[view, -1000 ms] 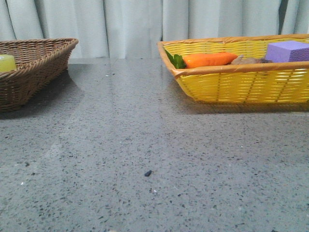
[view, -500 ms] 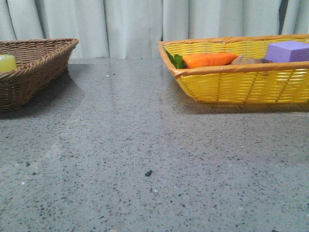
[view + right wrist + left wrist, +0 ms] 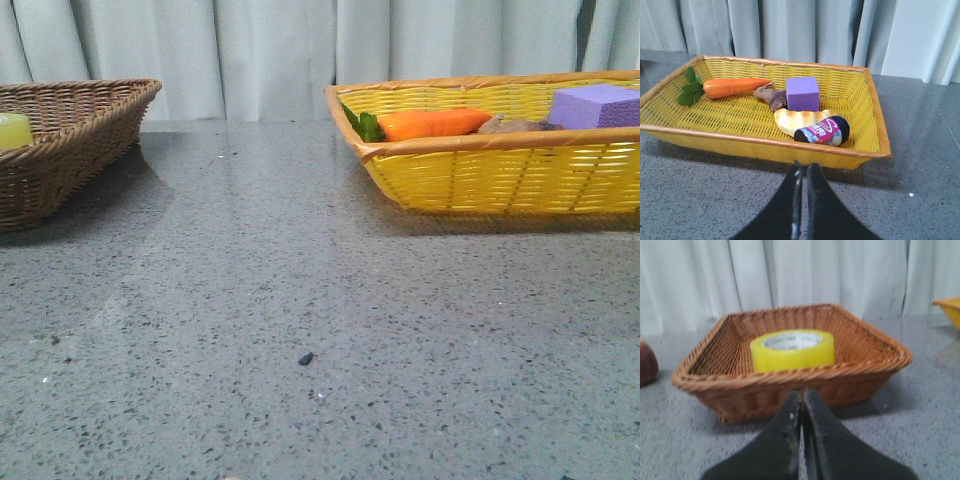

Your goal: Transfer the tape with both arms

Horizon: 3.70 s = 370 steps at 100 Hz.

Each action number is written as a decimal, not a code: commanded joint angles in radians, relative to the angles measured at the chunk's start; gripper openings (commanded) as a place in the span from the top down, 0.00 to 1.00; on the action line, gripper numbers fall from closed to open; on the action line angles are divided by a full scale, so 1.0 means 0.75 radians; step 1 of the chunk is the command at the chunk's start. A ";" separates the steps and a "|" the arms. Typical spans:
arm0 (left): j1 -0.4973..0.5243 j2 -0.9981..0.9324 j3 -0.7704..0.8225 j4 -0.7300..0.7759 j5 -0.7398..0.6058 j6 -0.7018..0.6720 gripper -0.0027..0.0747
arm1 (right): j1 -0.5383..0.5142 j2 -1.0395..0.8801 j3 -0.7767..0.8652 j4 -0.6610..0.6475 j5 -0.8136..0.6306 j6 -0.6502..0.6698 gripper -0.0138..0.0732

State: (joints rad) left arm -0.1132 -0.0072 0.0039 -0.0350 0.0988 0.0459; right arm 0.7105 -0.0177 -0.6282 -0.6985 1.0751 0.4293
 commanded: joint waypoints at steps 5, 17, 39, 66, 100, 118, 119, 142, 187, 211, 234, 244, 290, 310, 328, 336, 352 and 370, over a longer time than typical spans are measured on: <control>0.035 -0.038 0.013 0.081 0.012 -0.180 0.99 | -0.005 -0.008 -0.026 -0.054 -0.080 -0.003 0.93; 0.037 -0.038 0.013 0.081 0.150 -0.180 0.99 | -0.005 -0.008 -0.026 -0.054 -0.080 -0.003 0.93; 0.035 -0.038 0.013 0.081 0.232 -0.180 0.99 | -0.005 -0.008 -0.026 -0.054 -0.080 -0.003 0.93; 0.035 -0.038 0.013 0.081 0.232 -0.180 0.99 | -0.005 -0.008 -0.026 -0.054 -0.080 -0.003 0.93; 0.035 -0.038 0.013 0.081 0.232 -0.180 0.99 | -0.005 -0.008 -0.026 -0.054 -0.080 -0.003 0.93; 0.035 -0.038 0.013 0.081 0.232 -0.180 0.99 | -0.005 -0.008 -0.026 -0.054 -0.080 -0.003 0.93; 0.035 -0.038 0.013 0.081 0.232 -0.180 0.99 | -0.005 -0.008 -0.026 -0.054 -0.080 -0.003 0.93; 0.035 -0.038 0.013 0.081 0.232 -0.180 0.99 | -0.005 -0.008 -0.016 -0.056 -0.080 -0.003 0.93; 0.035 -0.038 0.013 0.081 0.232 -0.180 0.99 | -0.163 -0.006 0.255 -0.211 -1.157 -0.013 0.93; 0.035 -0.038 0.013 0.081 0.232 -0.180 0.99 | -0.524 -0.006 0.408 0.467 -1.464 -0.443 0.93; 0.035 -0.038 0.013 0.081 0.232 -0.180 0.99 | -0.869 -0.006 0.645 0.759 -1.819 -0.485 0.93; 0.035 -0.038 0.013 0.081 0.232 -0.180 0.99 | -1.001 -0.006 0.729 0.860 -1.820 -0.485 0.93; 0.035 -0.038 0.013 0.081 0.232 -0.180 0.99 | -1.120 -0.017 0.881 0.931 -1.284 -0.485 0.93; 0.035 -0.038 0.013 0.081 0.232 -0.180 0.99 | -1.120 -0.017 0.881 0.886 -1.015 -0.485 0.93; 0.035 -0.038 0.013 0.081 0.232 -0.180 0.99 | -1.120 -0.017 0.881 0.886 -1.023 -0.485 0.93; 0.035 -0.038 0.013 0.081 0.232 -0.180 0.99 | -1.120 -0.017 0.881 0.886 -1.023 -0.485 0.93; 0.035 -0.038 0.013 0.081 0.232 -0.180 0.99 | -1.120 -0.017 0.881 0.886 -1.023 -0.485 0.93; 0.035 -0.038 0.013 0.081 0.232 -0.180 0.99 | -1.120 -0.017 0.881 0.886 -1.023 -0.485 0.93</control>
